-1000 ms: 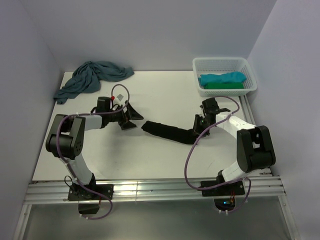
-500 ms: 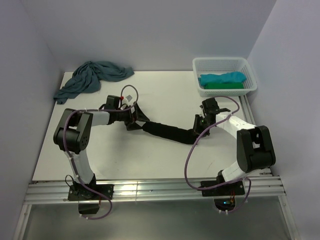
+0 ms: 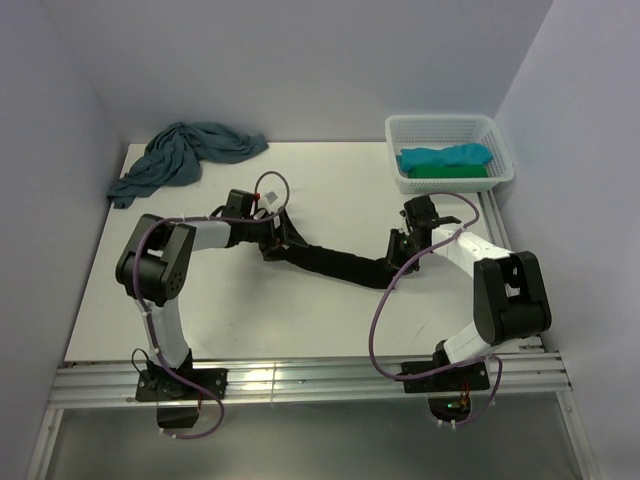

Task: Roll the t-shirts
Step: Place the rolled tshirt into the container

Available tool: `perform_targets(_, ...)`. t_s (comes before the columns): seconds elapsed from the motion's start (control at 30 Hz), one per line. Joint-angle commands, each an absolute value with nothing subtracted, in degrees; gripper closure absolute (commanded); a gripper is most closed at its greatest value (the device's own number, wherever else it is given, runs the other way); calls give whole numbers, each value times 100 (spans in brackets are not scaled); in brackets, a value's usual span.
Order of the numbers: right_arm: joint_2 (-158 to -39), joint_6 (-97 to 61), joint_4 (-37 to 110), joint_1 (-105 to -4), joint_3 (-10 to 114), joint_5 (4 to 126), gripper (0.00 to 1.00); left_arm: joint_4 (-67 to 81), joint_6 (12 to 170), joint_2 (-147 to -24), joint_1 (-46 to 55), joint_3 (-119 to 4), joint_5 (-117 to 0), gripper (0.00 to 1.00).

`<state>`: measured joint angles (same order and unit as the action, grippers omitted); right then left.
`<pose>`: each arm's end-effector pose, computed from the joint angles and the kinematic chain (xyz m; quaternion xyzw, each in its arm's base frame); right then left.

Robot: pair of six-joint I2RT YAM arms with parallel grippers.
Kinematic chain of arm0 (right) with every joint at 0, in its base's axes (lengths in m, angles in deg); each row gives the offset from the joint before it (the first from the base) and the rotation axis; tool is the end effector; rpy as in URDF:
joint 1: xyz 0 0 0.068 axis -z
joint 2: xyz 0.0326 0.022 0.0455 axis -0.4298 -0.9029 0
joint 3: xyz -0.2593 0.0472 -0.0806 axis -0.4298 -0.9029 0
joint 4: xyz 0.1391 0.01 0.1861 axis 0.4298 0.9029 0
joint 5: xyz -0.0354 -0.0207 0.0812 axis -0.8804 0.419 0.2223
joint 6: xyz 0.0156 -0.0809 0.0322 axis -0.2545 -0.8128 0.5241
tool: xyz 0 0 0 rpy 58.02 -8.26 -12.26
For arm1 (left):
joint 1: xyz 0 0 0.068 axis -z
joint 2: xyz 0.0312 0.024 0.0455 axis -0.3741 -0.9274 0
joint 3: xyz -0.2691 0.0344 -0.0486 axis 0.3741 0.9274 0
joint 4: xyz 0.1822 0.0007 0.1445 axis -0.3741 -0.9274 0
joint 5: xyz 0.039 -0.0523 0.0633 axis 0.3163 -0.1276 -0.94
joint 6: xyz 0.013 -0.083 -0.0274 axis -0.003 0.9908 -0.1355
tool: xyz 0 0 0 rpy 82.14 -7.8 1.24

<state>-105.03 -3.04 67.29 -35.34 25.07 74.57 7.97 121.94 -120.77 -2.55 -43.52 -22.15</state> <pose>0.2555 0.0679 0.1528 0.0756 0.9714 0.1875 0.1245 0.3358 -0.1767 0.1326 -0.0448 0.8768 -0.4696 0.0935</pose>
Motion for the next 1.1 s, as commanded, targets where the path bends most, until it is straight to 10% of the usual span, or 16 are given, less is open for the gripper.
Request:
perform_targets(0.0, -10372, -384, 6993, -3486, 2609, 7085, 98, 242, 11883, -12378, -105, -4359, -3152, 20)
perform_targets(0.3, -10284, -340, 7054, -3503, 2731, 7164, 100, 171, 11839, -12369, -88, -4552, -3452, 99)
perform_targets(1.07, -10520, 442, 7098, -3302, 5701, 6443, 100, 56, 12700, -11226, 351, -6985, -4910, 100)
